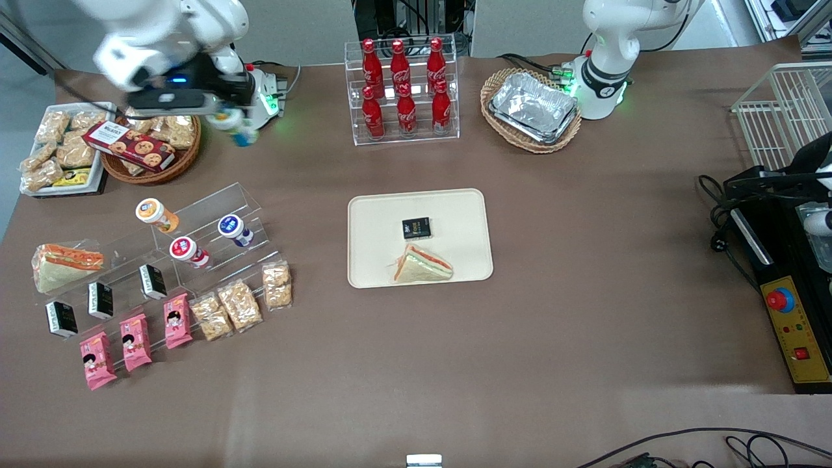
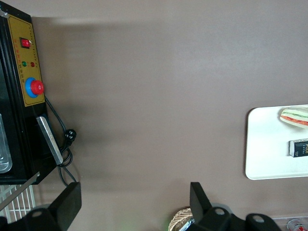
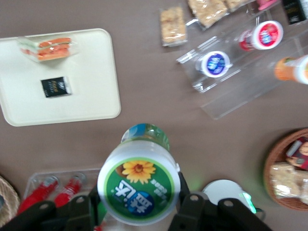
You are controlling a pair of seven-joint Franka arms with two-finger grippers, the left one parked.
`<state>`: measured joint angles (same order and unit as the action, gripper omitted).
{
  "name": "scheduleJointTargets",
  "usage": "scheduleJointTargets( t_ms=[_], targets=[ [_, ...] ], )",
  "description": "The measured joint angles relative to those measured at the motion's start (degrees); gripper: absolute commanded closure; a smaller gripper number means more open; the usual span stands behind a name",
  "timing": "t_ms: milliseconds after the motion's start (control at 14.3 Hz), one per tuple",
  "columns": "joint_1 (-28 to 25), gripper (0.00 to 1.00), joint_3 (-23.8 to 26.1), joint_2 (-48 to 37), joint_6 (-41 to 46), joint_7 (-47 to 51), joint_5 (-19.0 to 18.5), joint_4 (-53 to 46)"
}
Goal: Place green gum on tray
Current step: 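Lift the green gum bottle and carry it over the cream tray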
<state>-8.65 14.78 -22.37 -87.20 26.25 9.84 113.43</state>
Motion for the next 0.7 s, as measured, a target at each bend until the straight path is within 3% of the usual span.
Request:
scheduleJointTargets(
  t_ms=[280,701],
  targets=[
    [-2.8,0.92,6.8,7.5,-11.4,12.6,0.3,0.3],
    [-5.0,0.95,7.1,21.1,-30.0,15.5,-1.5,6.2]
  ],
)
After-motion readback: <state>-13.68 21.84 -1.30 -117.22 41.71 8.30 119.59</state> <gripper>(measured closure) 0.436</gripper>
